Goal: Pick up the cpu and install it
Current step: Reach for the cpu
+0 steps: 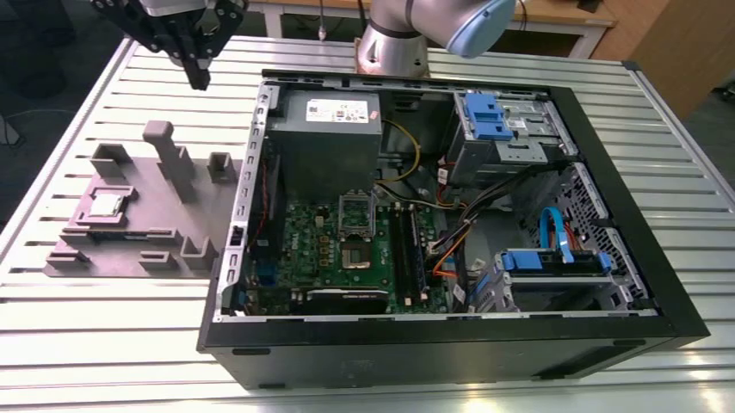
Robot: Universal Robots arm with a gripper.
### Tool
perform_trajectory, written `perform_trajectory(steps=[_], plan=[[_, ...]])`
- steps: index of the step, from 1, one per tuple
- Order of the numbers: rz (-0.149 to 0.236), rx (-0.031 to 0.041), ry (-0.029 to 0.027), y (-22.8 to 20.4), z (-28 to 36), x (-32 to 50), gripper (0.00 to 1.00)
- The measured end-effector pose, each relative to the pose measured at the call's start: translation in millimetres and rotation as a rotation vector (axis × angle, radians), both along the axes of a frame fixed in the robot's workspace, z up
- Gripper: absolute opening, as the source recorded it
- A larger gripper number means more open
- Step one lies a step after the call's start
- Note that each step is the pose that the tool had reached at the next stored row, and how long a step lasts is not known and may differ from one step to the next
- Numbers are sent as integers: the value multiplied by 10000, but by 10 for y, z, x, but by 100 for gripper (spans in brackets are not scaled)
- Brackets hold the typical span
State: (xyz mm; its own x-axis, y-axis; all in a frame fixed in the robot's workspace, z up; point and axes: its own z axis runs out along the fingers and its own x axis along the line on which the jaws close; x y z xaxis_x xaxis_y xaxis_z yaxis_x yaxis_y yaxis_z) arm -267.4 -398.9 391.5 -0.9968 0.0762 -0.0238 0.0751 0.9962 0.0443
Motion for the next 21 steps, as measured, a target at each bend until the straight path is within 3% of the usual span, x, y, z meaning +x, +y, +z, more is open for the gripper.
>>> perform_trajectory(steps=[21], plan=[[0,0,0,0,-2,-119,11]])
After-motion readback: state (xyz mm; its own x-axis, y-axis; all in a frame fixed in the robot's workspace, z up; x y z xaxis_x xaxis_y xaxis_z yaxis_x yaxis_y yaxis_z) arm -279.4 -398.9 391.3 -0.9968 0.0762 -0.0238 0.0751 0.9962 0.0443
